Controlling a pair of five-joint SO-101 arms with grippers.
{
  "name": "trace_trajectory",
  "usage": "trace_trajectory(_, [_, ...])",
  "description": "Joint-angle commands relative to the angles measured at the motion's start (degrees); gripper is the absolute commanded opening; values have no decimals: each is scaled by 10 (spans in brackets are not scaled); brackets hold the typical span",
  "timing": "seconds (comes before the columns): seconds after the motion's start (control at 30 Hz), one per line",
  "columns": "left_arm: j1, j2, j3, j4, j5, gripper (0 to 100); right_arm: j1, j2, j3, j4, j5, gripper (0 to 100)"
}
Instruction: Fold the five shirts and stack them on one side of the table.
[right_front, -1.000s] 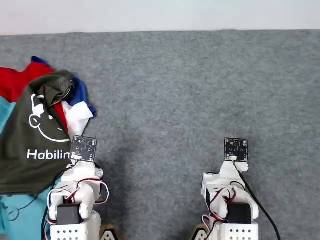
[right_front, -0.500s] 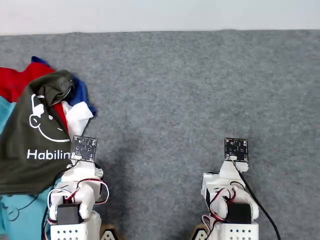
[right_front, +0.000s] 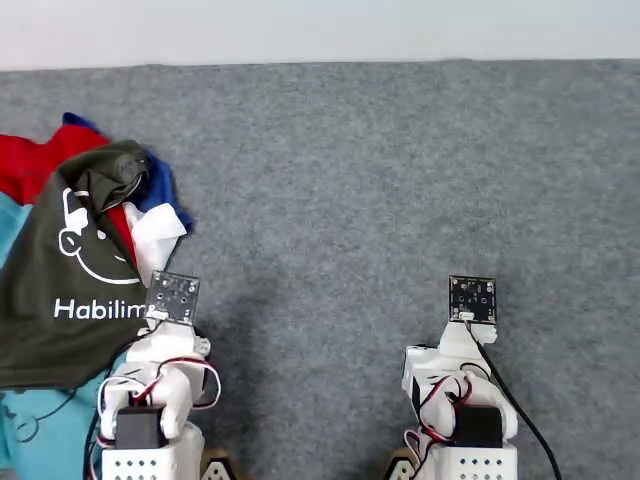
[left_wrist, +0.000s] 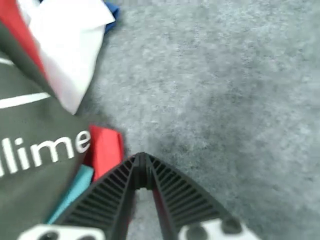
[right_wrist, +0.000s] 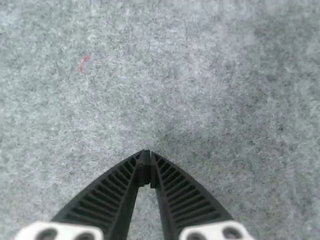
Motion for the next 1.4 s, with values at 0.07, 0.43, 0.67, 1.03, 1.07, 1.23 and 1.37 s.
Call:
trace_trajectory(0.07, [18, 0, -10, -54, 5, 2, 5, -4, 9, 0, 0, 11])
trace_trajectory(0.43, [19, 5, -140, -49, 40, 2, 5, -4, 9, 0, 0, 11])
trace_trajectory(0.67, [19, 8, -210, 19, 32, 2, 5, -4, 9, 0, 0, 11])
trace_trajectory(1.03, [15, 379, -547, 139, 33, 2, 5, -4, 9, 0, 0, 11])
trace_trajectory(1.07, [15, 423, -589, 156, 33, 2, 5, -4, 9, 0, 0, 11])
trace_trajectory(1.23, [15, 600, -770, 256, 32, 2, 5, -4, 9, 0, 0, 11])
trace_trajectory(1.37, [-1, 687, -873, 311, 31, 2, 4, -4, 9, 0, 0, 11])
